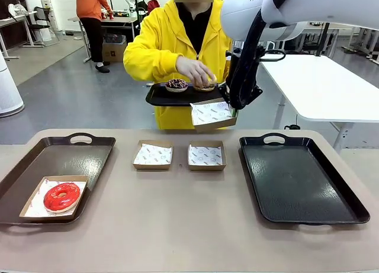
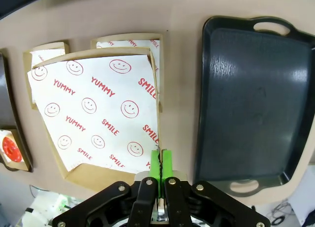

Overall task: Individually package the donuts and arrange them on the tray.
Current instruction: Place the picked Paper togo box on the Handle tray while simultaneously picking up another Paper togo box from the table with the other hand.

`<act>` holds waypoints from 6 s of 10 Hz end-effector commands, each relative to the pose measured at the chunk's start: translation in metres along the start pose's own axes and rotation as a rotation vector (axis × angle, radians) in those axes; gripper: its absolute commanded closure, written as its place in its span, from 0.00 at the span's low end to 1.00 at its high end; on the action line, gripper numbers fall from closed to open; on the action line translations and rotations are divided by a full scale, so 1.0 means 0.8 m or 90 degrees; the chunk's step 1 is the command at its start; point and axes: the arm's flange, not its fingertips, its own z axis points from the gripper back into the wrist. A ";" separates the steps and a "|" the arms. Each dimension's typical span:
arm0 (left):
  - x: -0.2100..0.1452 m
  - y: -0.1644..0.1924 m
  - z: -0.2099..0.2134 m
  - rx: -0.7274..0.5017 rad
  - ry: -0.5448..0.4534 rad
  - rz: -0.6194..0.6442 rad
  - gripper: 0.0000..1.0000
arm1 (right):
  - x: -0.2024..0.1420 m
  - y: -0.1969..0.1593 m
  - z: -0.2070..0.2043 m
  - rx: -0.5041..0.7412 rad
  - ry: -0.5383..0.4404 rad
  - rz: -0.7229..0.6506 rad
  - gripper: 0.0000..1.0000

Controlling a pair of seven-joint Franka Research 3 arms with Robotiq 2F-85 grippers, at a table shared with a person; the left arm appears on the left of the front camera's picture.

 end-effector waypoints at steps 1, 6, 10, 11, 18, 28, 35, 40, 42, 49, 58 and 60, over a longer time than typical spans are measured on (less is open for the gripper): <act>-0.004 -0.002 0.002 -0.004 -0.002 0.000 0.00 | -0.001 -0.002 0.002 -0.001 -0.001 -0.001 1.00; -0.004 -0.002 0.002 -0.004 -0.002 0.000 0.00 | -0.001 -0.002 0.002 -0.001 -0.001 -0.001 1.00; -0.004 -0.002 0.002 -0.004 -0.002 0.000 0.00 | -0.001 -0.002 0.002 -0.001 -0.001 -0.001 1.00; -0.004 -0.002 0.002 -0.004 -0.002 0.000 0.00 | -0.001 -0.002 0.002 -0.001 -0.001 -0.001 1.00; -0.004 -0.002 0.002 -0.004 -0.002 0.000 0.00 | -0.001 -0.002 0.002 -0.001 -0.001 -0.001 1.00; 0.120 -0.221 -0.189 0.290 0.115 -0.061 0.00 | -0.148 -0.180 0.018 0.015 -0.014 0.009 0.99; 0.124 -0.244 -0.404 0.509 0.150 -0.135 0.00 | -0.179 -0.207 -0.006 -0.009 0.001 -0.026 0.99; 0.079 -0.239 -0.538 0.647 0.104 -0.252 0.00 | -0.179 -0.207 -0.006 -0.009 0.001 -0.026 0.99; 0.070 -0.239 -0.574 0.659 0.094 -0.276 0.00 | -0.179 -0.207 -0.006 -0.009 0.001 -0.026 0.99; 0.065 -0.242 -0.566 0.637 0.123 -0.278 0.00 | -0.179 -0.207 -0.006 -0.009 0.001 -0.026 0.99; 0.097 -0.232 -0.572 0.674 0.080 -0.246 0.00 | -0.201 -0.241 -0.063 -0.013 -0.007 -0.017 0.99; 0.105 -0.222 -0.586 0.688 0.089 -0.230 0.00 | -0.207 -0.250 -0.082 -0.006 -0.008 -0.011 0.99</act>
